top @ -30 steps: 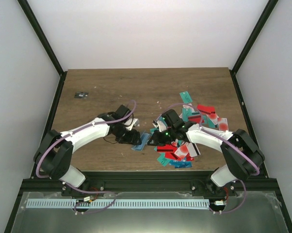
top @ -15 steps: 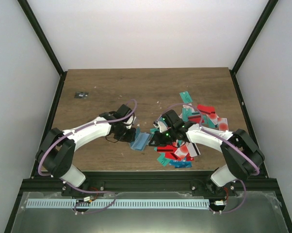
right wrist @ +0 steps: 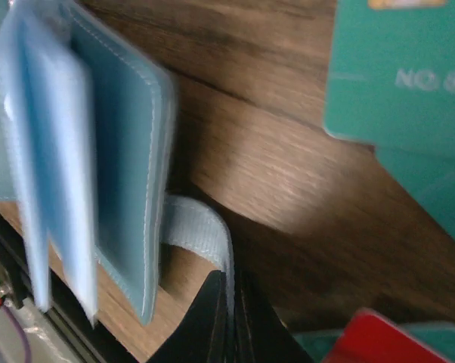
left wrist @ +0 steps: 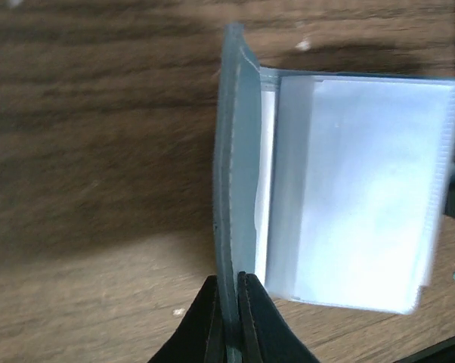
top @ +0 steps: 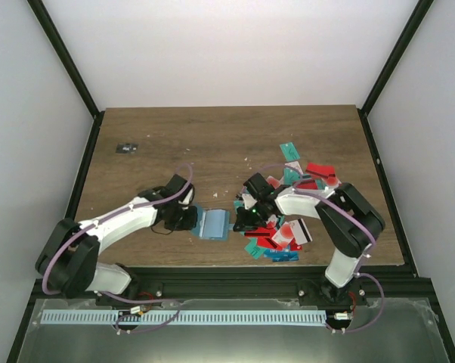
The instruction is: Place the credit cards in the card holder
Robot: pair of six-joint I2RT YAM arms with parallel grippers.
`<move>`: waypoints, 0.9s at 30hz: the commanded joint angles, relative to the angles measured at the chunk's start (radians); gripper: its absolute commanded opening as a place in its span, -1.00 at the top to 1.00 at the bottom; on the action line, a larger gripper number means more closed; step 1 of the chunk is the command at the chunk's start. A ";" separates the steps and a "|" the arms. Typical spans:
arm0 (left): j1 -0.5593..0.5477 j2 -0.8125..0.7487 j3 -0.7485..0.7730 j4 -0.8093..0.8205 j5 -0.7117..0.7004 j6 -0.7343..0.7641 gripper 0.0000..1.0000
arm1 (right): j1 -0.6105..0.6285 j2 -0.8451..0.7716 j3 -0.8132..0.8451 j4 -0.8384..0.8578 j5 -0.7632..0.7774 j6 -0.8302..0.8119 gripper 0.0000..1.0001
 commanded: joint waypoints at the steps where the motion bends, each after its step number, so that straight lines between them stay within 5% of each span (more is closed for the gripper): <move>1: 0.026 -0.054 -0.091 0.010 -0.015 -0.108 0.88 | -0.001 0.071 0.097 -0.035 0.050 -0.051 0.99; 7: 0.064 -0.114 -0.117 -0.003 -0.025 -0.135 0.58 | -0.001 0.097 0.146 -0.077 0.036 -0.081 0.98; 16: 0.067 -0.148 -0.057 -0.067 -0.040 -0.127 0.17 | -0.001 0.001 0.139 -0.129 -0.004 -0.084 0.63; 27: 0.060 -0.213 0.106 -0.168 0.007 -0.116 0.07 | -0.001 -0.188 0.179 -0.299 0.169 -0.045 0.18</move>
